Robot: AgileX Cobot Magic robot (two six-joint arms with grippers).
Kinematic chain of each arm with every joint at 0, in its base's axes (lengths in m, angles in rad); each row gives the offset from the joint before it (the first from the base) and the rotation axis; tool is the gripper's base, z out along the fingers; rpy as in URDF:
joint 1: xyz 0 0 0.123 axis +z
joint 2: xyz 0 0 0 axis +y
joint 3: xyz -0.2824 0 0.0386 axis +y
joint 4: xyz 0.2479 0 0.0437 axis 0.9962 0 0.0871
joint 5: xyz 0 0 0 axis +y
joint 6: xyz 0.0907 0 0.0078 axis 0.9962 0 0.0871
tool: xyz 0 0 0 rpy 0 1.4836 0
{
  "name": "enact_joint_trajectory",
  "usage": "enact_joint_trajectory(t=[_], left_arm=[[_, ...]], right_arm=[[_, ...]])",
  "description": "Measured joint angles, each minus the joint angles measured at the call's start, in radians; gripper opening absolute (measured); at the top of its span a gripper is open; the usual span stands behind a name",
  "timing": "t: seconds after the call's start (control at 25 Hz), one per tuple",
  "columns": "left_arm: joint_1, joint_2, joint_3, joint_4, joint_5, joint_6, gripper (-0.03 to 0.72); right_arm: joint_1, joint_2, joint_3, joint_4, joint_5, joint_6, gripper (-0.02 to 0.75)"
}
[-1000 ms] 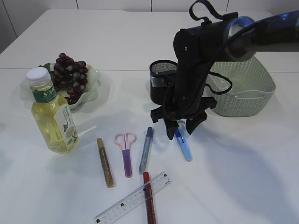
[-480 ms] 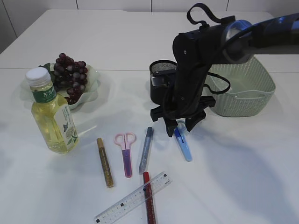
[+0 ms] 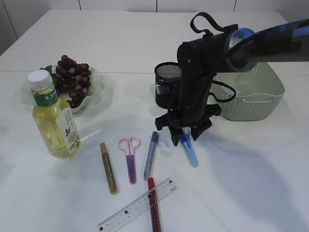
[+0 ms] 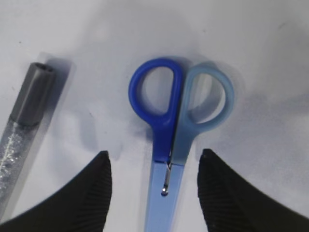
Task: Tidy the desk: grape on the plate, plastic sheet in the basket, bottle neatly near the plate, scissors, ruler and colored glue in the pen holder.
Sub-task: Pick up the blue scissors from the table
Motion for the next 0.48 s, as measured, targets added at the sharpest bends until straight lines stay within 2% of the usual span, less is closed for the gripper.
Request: enact_joint_trajectory(t=[0.48], left_arm=[[0.0, 0.0, 0.0, 0.0, -0.006, 0.0, 0.435]], right_arm=[[0.0, 0.032, 0.0, -0.001, -0.007, 0.008, 0.442]])
